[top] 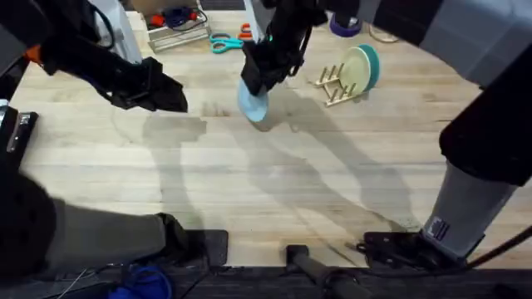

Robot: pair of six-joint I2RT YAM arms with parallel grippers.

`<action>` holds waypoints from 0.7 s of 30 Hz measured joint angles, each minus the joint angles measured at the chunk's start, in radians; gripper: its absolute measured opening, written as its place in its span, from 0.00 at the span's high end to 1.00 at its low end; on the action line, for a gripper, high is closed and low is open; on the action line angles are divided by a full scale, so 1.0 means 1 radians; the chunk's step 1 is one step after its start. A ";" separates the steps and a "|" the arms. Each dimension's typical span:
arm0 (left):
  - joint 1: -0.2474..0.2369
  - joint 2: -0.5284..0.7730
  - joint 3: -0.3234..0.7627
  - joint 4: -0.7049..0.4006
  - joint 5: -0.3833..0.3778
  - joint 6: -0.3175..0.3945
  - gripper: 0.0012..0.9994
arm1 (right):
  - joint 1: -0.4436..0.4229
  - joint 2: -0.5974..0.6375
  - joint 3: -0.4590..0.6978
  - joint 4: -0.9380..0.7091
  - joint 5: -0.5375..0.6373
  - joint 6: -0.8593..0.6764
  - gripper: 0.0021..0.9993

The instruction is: Pick up the plates from the table one by one and place each into a slot on the dish rack.

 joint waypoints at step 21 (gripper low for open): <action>-0.152 -0.378 0.000 -0.110 -0.163 -0.123 0.96 | -0.112 -0.189 0.129 -0.247 0.272 -0.239 0.97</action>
